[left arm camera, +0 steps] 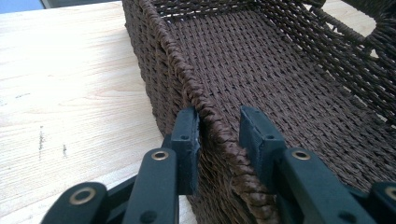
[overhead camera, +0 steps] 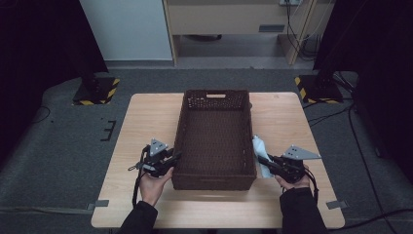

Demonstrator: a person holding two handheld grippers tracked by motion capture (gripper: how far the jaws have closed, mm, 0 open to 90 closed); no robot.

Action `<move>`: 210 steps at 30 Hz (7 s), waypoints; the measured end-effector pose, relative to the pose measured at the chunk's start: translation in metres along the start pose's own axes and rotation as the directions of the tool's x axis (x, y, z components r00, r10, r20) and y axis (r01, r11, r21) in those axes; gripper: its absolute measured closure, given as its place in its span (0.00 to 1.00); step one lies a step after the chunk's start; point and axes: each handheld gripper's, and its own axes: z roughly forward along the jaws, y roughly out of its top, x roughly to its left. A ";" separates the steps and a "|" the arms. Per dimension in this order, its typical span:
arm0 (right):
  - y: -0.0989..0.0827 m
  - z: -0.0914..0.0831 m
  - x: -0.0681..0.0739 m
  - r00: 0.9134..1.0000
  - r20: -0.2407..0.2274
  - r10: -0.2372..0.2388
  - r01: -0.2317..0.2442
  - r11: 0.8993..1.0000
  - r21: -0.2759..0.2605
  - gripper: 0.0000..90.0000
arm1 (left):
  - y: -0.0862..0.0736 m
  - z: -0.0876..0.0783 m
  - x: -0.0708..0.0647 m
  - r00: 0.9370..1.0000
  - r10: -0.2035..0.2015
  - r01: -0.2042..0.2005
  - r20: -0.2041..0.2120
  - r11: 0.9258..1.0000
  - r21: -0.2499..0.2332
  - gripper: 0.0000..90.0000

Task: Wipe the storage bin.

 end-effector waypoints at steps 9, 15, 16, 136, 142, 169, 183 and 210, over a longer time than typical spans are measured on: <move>-0.023 0.022 0.004 1.000 0.016 -0.025 0.021 0.978 0.207 0.86 | -0.001 0.000 0.004 1.000 -0.018 0.017 -0.022 1.000 -0.017 0.56; -0.035 0.040 0.008 0.999 0.027 -0.031 0.021 0.943 0.331 0.86 | -0.003 -0.004 0.004 1.000 0.001 -0.001 -0.009 1.000 -0.018 0.52; -0.035 0.039 0.008 0.999 0.027 -0.029 0.019 0.941 0.337 0.86 | -0.003 -0.004 0.004 1.000 0.003 -0.003 -0.003 1.000 -0.015 0.52; -0.046 -0.048 -0.041 0.913 0.397 0.098 -0.198 0.955 0.220 0.85 | -0.003 0.000 0.001 1.000 0.017 -0.017 0.013 1.000 0.010 0.70; -0.052 -0.047 -0.053 0.905 0.410 0.117 -0.228 0.945 0.234 0.83 | -0.003 0.000 0.001 1.000 0.016 -0.016 0.014 1.000 0.009 0.70; -0.018 -0.047 -0.038 0.906 0.414 0.083 -0.136 0.986 0.101 0.51 | -0.002 0.000 -0.001 0.999 0.034 -0.035 0.020 0.999 0.010 0.76; 0.024 -0.017 -0.006 0.961 0.276 -0.003 -0.012 0.998 0.054 0.49 | -0.002 -0.003 0.000 0.998 0.050 -0.051 0.046 0.999 0.020 0.76; 0.050 0.055 0.002 0.981 0.190 -0.028 0.003 0.992 0.128 0.57 | -0.001 -0.002 0.002 0.997 0.058 -0.059 0.044 0.998 0.018 0.76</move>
